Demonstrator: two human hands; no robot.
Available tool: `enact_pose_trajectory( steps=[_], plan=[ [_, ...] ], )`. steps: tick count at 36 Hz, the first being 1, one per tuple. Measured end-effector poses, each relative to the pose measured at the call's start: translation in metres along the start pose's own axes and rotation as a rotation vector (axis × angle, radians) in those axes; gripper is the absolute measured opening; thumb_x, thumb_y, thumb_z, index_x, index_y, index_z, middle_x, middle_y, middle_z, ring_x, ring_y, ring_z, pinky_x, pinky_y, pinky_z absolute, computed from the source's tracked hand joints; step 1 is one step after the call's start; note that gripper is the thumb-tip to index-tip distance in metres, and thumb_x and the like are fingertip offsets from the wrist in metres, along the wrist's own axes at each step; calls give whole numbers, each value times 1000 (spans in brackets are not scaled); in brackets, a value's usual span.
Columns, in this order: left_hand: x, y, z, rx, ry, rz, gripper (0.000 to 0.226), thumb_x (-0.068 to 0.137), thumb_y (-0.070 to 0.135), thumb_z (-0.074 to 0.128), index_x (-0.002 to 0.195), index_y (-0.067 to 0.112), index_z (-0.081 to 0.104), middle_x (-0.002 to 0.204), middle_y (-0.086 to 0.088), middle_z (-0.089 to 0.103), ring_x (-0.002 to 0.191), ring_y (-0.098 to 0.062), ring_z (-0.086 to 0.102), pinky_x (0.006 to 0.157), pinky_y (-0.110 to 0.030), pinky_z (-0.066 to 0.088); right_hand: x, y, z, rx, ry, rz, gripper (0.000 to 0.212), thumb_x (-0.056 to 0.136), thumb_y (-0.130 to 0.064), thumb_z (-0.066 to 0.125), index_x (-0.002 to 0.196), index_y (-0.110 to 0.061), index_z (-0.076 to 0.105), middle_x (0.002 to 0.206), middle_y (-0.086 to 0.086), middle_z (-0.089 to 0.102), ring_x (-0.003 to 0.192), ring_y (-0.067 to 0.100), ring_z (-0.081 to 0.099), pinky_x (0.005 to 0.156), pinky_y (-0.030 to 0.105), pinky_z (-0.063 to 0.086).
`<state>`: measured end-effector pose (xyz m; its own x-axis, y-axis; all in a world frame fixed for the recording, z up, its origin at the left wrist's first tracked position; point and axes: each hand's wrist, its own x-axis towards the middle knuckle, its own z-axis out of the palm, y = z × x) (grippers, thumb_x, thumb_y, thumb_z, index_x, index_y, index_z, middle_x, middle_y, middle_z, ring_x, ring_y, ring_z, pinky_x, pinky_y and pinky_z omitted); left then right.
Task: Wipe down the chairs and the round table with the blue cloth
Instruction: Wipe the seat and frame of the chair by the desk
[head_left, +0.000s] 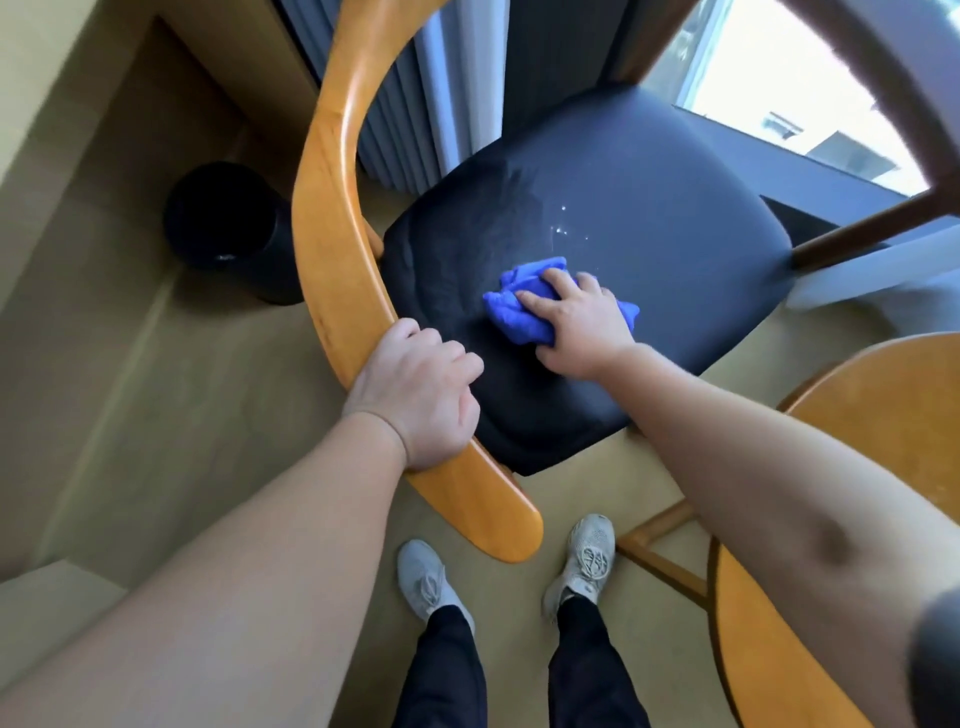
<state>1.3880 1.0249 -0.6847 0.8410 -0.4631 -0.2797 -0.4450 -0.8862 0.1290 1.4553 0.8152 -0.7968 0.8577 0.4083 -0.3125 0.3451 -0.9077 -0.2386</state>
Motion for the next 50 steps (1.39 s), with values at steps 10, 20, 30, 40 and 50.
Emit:
enact_pose_trajectory(
  steps=[10,20,30,40,50],
  plan=[
    [-1,-3,5,-34,31,-2,33,80,32,32,70,19,61,65,4,58,65,-19,48,77,-35,36,60,-9,8,-10,-133,97,62,76,-39,61,135,-40,44,134,3,36,113,37,39,86,47,42],
    [-2,-4,7,-42,45,-10,28,79,29,38,67,18,60,62,3,57,63,-21,47,76,-34,35,17,-5,25,-20,-148,160,64,75,-40,61,136,-38,41,138,3,33,114,38,38,79,46,44],
    [-6,-4,7,-48,35,3,30,84,32,36,73,20,62,69,4,60,68,-19,52,82,-38,41,-84,-2,54,43,-143,350,67,75,-41,60,138,-37,42,146,4,31,114,41,38,81,45,46],
    [-7,-5,10,-61,90,-7,34,85,32,32,73,22,62,68,5,59,69,-16,50,84,-35,39,-137,-6,58,147,-134,533,62,76,-36,60,136,-39,44,143,3,35,109,36,46,85,43,49],
    [-4,-7,10,-66,69,-43,25,83,30,40,68,24,60,63,9,55,65,-15,48,80,-32,37,-120,-1,35,221,-22,448,67,70,-33,68,135,-30,53,142,8,43,108,40,48,85,43,49]
  ],
)
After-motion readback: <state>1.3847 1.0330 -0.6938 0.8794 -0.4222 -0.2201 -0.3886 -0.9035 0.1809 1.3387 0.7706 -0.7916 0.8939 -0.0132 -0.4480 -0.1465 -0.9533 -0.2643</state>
